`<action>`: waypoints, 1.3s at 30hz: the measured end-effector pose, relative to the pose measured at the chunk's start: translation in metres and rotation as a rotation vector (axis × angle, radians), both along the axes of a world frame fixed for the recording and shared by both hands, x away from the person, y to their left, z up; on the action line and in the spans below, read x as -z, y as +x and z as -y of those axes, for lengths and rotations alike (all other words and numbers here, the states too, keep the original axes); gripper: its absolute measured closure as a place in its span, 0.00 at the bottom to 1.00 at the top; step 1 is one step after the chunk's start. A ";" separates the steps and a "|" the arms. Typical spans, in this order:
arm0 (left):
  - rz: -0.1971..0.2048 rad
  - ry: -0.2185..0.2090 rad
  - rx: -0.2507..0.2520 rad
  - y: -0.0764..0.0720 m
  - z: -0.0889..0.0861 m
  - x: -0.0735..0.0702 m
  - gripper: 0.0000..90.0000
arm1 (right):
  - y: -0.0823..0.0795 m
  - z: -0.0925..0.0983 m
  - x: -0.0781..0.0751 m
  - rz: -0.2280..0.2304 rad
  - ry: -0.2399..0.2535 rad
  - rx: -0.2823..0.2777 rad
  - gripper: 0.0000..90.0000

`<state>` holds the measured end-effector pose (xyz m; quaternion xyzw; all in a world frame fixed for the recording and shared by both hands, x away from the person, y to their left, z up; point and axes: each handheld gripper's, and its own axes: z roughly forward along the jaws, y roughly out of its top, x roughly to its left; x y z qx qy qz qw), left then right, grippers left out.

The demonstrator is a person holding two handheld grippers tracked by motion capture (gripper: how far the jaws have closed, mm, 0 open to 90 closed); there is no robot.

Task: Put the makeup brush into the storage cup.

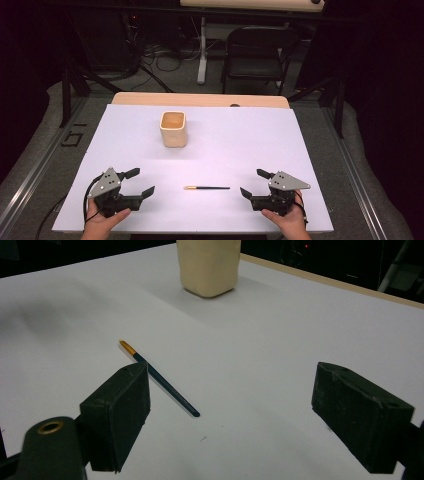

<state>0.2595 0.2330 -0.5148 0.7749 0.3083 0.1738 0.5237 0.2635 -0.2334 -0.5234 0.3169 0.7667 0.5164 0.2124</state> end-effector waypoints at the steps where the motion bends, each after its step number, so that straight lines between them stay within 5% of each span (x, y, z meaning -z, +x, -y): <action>1: -0.001 0.001 0.001 0.000 0.000 0.000 0.21 | 0.000 -0.001 0.001 0.007 0.009 0.004 0.17; 19: -0.007 0.014 -0.008 -0.001 -0.001 0.001 0.22 | 0.003 -0.007 0.002 -0.006 -0.075 -0.026 0.20; 30: -0.019 0.028 0.001 -0.001 0.003 0.002 0.23 | 0.007 -0.020 -0.006 -0.046 -0.213 -0.070 0.24; 39: -0.028 0.030 0.006 0.000 0.003 0.004 0.23 | 0.015 -0.026 -0.020 -0.064 -0.231 -0.109 0.31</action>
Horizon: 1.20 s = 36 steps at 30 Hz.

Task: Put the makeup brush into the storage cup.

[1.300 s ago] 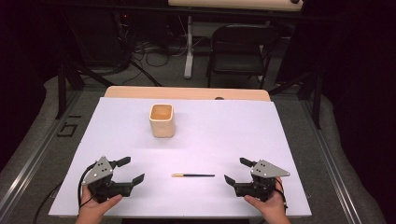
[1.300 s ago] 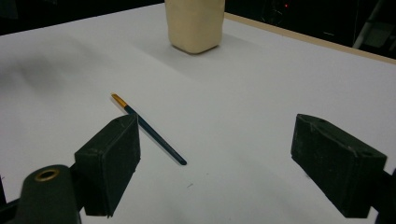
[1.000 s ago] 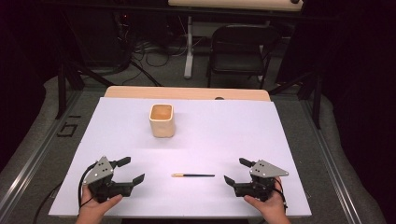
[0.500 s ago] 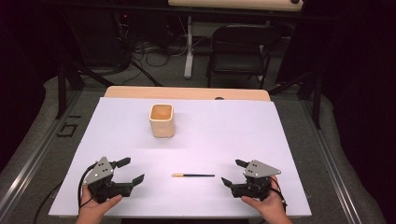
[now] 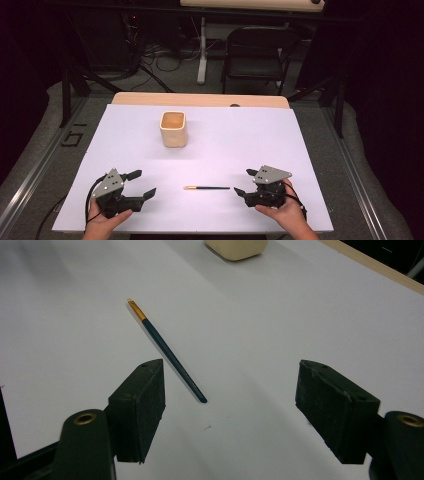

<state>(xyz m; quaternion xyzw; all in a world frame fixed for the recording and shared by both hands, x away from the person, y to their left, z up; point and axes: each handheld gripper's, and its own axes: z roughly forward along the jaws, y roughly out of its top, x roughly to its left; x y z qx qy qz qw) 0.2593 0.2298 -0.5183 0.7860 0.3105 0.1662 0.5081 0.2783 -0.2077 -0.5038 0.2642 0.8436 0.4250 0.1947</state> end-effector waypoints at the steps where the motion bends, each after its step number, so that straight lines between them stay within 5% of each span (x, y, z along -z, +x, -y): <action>1: 0.000 0.002 0.001 0.000 0.000 0.000 0.23 | 0.001 -0.001 -0.002 -0.003 0.002 -0.005 0.31; 17: -0.007 0.010 -0.006 0.000 0.001 0.001 0.24 | 0.014 -0.012 -0.006 -0.072 -0.064 -0.056 0.34; 36: -0.014 0.013 -0.005 0.001 0.000 0.002 0.24 | 0.043 -0.048 -0.012 -0.184 -0.261 -0.165 0.44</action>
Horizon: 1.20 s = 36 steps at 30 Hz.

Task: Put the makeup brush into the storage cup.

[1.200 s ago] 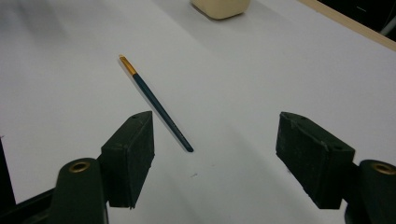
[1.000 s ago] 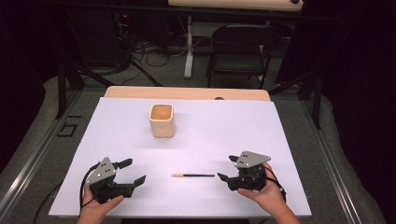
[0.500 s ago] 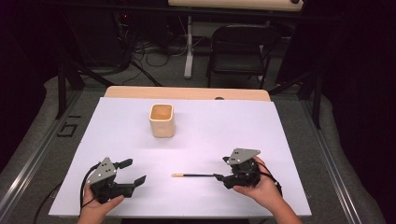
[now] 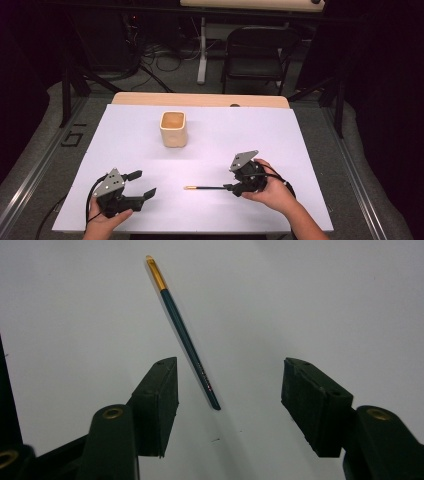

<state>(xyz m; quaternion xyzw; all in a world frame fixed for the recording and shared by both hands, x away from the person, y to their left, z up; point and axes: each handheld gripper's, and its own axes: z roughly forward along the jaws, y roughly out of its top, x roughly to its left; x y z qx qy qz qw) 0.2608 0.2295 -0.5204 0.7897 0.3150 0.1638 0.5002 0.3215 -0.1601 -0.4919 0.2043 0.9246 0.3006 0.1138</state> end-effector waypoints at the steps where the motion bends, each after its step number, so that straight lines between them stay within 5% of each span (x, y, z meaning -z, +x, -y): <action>1: 0.001 -0.001 -0.001 0.000 0.000 0.000 0.24 | 0.002 -0.001 -0.001 -0.001 -0.004 -0.008 0.44; 24: -0.005 0.007 0.002 0.001 0.000 0.001 0.25 | 0.027 -0.039 0.003 -0.152 -0.183 -0.096 0.46; 36: -0.009 0.009 0.002 0.001 0.000 0.001 0.25 | 0.033 -0.046 0.004 -0.218 -0.392 -0.146 0.51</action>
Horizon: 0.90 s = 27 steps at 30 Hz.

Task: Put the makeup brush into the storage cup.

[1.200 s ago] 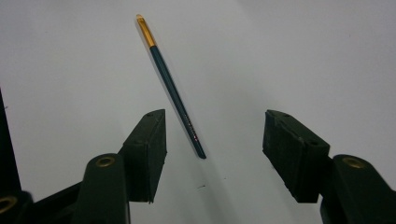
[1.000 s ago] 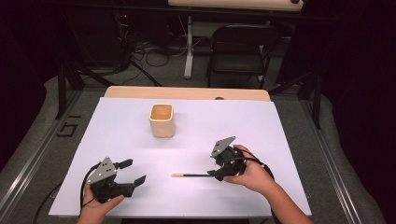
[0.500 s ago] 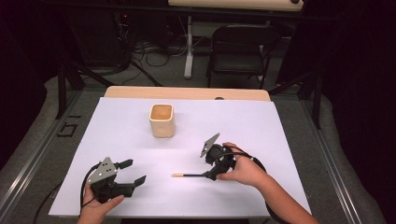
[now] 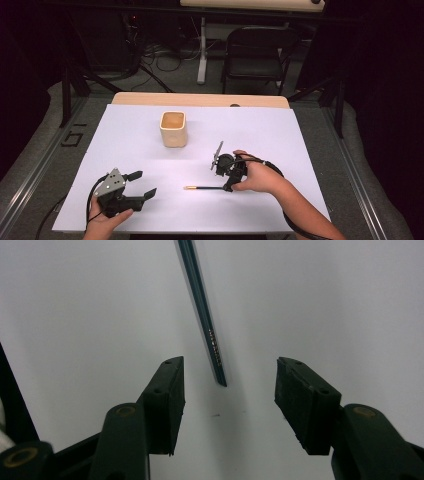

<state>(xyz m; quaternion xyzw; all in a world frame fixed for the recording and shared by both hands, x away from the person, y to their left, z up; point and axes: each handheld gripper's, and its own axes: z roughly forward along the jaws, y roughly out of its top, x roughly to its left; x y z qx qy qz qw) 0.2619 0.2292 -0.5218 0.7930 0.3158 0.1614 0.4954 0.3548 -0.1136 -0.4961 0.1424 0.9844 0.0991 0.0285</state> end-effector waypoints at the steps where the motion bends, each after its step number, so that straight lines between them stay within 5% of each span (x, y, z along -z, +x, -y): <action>1: -0.001 -0.001 0.000 0.000 0.000 0.000 0.25 | 0.000 0.000 0.000 -0.004 -0.007 -0.001 0.50; 17: -0.004 0.002 0.004 0.000 0.000 0.000 0.25 | 0.007 -0.027 -0.004 -0.021 -0.059 -0.064 0.46; 27: -0.006 0.002 0.005 0.001 0.000 0.001 0.25 | 0.008 -0.049 -0.001 -0.086 -0.081 -0.126 0.56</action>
